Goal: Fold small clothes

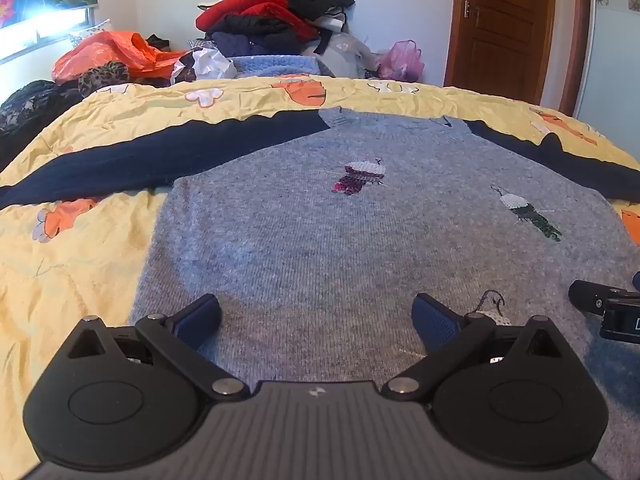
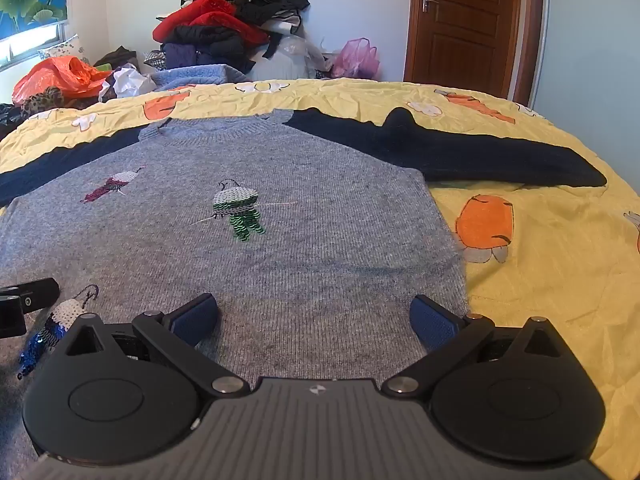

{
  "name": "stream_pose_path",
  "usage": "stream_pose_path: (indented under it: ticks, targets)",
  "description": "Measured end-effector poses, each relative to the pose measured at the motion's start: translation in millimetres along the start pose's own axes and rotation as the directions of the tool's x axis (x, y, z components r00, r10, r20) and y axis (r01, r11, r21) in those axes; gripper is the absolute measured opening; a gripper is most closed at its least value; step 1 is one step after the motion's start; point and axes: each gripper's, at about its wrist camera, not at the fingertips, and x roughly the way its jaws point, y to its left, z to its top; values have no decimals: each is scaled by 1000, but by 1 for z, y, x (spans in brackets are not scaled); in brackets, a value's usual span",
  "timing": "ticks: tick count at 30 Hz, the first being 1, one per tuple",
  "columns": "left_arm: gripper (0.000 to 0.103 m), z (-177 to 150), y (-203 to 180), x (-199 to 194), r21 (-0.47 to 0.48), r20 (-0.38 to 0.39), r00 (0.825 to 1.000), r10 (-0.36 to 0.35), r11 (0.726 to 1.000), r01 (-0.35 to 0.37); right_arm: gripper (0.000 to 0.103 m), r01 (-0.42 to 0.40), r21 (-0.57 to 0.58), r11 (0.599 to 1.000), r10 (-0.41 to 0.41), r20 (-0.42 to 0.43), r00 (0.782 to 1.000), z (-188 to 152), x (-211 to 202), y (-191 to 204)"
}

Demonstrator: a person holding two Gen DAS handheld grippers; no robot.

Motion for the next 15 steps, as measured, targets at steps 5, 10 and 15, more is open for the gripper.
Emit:
stream_pose_path:
  ticks: [5,10,15]
  targets:
    - [103,1,4,0,1,2,1000,-8,1000,8,103,0,0,1000,0,1,1000,0,0,0]
    - [103,1,0,-3,10,3,1000,2,1000,-2,103,-1,1,1000,1,1,1000,0,0,0]
    - [103,-1,1,-2,5,3,1000,0,1000,0,103,0,0,1000,0,1,1000,0,0,0]
